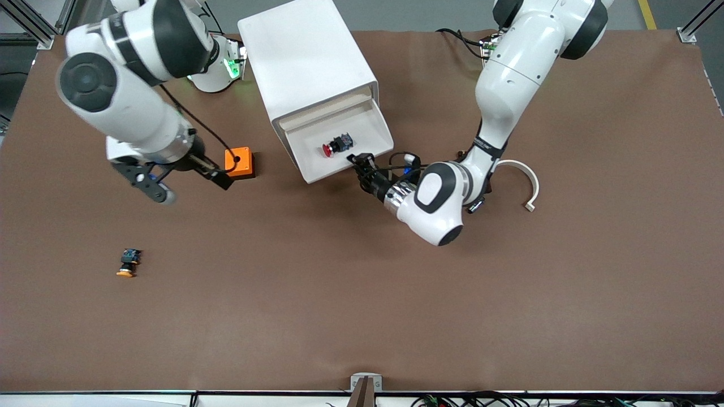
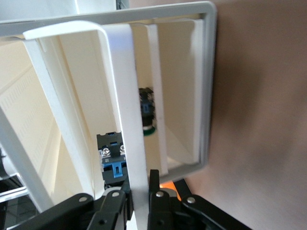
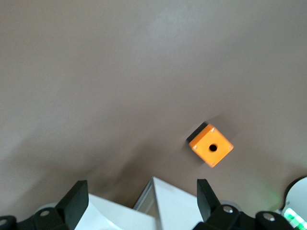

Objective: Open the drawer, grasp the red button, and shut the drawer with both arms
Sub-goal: 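Lower the right gripper into the drawer and grasp the red button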

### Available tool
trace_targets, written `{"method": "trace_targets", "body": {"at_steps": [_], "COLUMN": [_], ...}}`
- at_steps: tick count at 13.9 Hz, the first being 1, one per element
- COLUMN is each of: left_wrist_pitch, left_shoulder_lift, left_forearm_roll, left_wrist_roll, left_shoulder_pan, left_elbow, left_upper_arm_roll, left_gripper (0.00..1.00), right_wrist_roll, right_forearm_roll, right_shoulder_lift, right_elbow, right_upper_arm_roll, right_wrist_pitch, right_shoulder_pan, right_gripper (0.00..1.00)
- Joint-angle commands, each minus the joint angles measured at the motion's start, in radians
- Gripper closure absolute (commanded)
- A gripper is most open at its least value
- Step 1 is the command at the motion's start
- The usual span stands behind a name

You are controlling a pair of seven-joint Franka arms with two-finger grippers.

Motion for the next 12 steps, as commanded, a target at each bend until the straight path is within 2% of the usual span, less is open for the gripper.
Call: {"method": "trace_targets", "body": {"at_steps": [1, 3, 4, 5, 6, 7, 9, 12], "left_wrist_pitch": [0.013, 0.016, 0.016, 0.016, 0.014, 0.014, 0.007, -0.003], "left_shoulder_lift": [0.005, 0.005, 0.002, -0.001, -0.004, -0.006, -0.007, -0.029], "left_forearm_roll": [-0.021, -0.022, -0.022, -0.021, -0.021, -0.021, -0.009, 0.121], "left_wrist_roll": [0.068, 0.081, 0.085, 0.088, 0.091, 0.1, 0.13, 0.262], "left_shoulder_pan": [-0.003, 0.0, 0.0, 0.0, 0.0, 0.0, 0.0, 0.006], "left_elbow": [0.036, 0.04, 0.044, 0.047, 0.058, 0.067, 0.09, 0.119], "left_upper_arm_roll": [0.037, 0.039, 0.039, 0.039, 0.051, 0.065, 0.095, 0.129], "left_gripper": [0.93, 0.76, 0.58, 0.3, 0.08, 0.01, 0.01, 0.0], "right_wrist_roll": [0.145, 0.251, 0.312, 0.367, 0.41, 0.455, 0.524, 0.631], "right_forearm_roll": [0.004, 0.004, 0.004, 0.002, 0.002, 0.002, -0.007, -0.019], "right_shoulder_lift": [-0.024, -0.022, -0.021, -0.016, -0.01, 0.005, 0.04, 0.103], "right_elbow": [-0.066, -0.095, -0.109, -0.116, -0.116, -0.118, -0.118, -0.117], "right_upper_arm_roll": [-0.011, -0.011, -0.011, -0.011, -0.012, -0.012, -0.012, -0.012], "right_wrist_pitch": [0.072, 0.132, 0.169, 0.198, 0.218, 0.241, 0.275, 0.347], "right_shoulder_pan": [0.089, 0.158, 0.192, 0.226, 0.253, 0.28, 0.324, 0.379], "right_gripper": [0.0, 0.0, 0.0, 0.0, 0.0, 0.0, 0.0, 0.0]}}
